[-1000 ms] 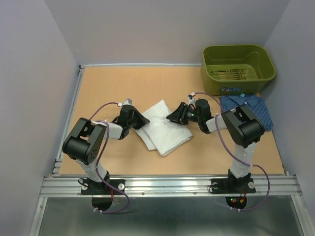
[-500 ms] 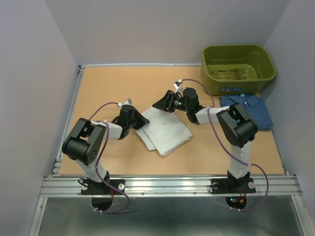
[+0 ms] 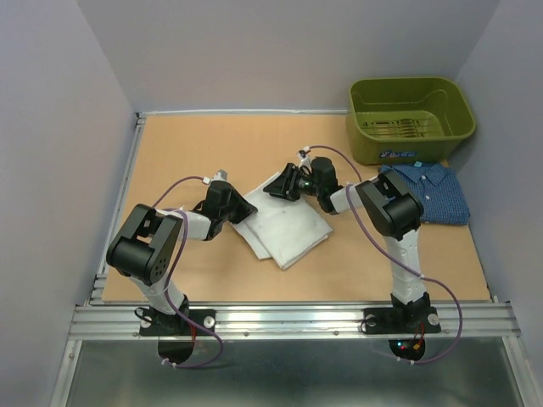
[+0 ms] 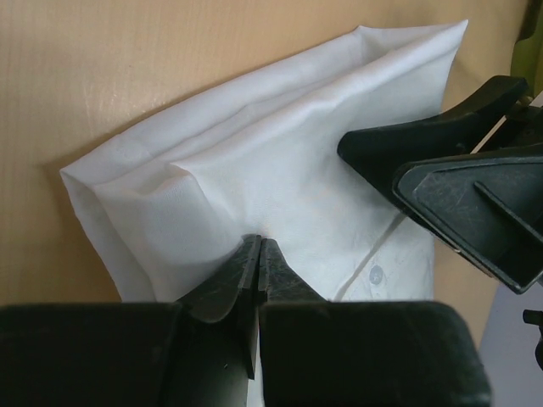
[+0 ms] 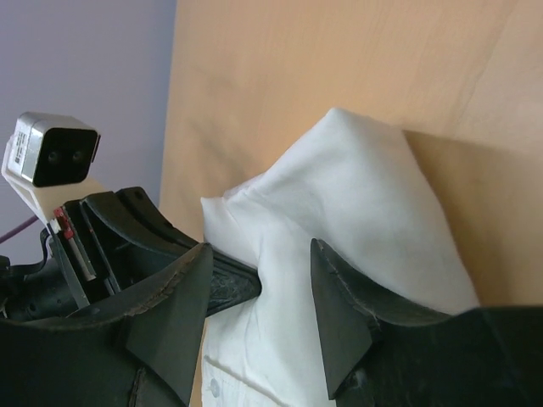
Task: Fold and stack the long sleeve shirts
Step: Fold the shirt
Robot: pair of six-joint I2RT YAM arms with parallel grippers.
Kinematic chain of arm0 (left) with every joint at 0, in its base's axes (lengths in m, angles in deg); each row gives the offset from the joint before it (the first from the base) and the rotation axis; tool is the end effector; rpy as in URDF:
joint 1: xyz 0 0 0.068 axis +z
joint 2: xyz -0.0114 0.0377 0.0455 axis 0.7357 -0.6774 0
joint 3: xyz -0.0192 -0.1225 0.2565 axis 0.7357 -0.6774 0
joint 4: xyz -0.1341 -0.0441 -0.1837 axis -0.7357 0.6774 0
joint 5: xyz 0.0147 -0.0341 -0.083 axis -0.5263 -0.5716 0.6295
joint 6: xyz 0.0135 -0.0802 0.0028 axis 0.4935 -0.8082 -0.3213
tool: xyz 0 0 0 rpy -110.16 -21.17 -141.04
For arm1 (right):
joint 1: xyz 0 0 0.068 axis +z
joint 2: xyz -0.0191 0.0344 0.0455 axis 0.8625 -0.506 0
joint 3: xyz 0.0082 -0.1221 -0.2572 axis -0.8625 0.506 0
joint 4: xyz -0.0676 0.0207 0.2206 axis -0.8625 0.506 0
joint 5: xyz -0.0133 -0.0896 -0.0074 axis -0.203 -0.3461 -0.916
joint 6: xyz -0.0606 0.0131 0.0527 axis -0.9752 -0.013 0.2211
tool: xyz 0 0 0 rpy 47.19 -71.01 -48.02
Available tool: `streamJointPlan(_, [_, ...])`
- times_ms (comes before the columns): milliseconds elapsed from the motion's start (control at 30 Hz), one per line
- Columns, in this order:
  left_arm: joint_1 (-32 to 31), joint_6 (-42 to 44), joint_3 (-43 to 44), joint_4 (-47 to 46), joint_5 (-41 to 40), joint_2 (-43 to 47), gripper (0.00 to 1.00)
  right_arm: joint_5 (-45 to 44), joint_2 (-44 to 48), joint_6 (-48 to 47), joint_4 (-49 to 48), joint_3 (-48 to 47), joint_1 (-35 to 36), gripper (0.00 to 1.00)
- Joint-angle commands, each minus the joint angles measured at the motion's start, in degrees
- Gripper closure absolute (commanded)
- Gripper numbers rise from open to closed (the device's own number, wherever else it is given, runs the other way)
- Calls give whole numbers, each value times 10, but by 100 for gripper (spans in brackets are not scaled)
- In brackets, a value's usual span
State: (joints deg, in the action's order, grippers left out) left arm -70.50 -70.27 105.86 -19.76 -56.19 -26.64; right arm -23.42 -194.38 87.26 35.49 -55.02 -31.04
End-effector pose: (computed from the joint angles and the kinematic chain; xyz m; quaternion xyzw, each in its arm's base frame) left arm 0.2940 -0.1382 0.1616 -0.1684 0.8477 -0.3568 0.3546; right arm 0.3892 0.2557 0.1385 0.0018 0.7955 0.5410 0.2727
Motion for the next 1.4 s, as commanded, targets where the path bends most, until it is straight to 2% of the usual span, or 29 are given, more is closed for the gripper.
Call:
streamJointPlan(0, [4, 25, -15, 79, -17, 4, 89, -27, 5, -5, -7, -18, -33, 44])
streamJointPlan(167, [4, 27, -10, 81, -16, -1, 89, -26, -9, -1, -2, -35, -40, 44])
streamJointPlan(433, [4, 27, -14, 88, -25, 3, 88, -62, -41, 2, 0, -7, -55, 44])
streamJointPlan(600, [4, 31, -6, 103, -36, 10, 87, -70, 3, -14, 11, 6, -70, 44])
streamJointPlan(667, [4, 40, 3, 118, -43, 24, 85, -67, 43, -42, 44, 4, -74, 44])
streamJointPlan(900, [3, 84, 48, 182, -86, 120, 62, -85, 182, -182, 212, 29, -74, 44])
streamJointPlan(1000, [0, 92, 67, 230, -124, 168, 49, -108, 241, -247, 309, 51, -74, 44])
streamJointPlan(1100, [-3, 81, 63, 265, -147, 207, 29, -116, 302, -291, 377, 85, -74, 44])
streamJointPlan(1233, [-5, 66, 42, 284, -159, 225, 22, -139, 349, -320, 422, 141, -74, 44])
streamJointPlan(1300, [-5, 59, 36, 285, -161, 221, 22, -145, 361, -336, 443, 167, -75, 45])
streamJointPlan(1367, [-5, 57, 37, 285, -166, 204, 29, -144, 365, -344, 452, 179, -74, 45])
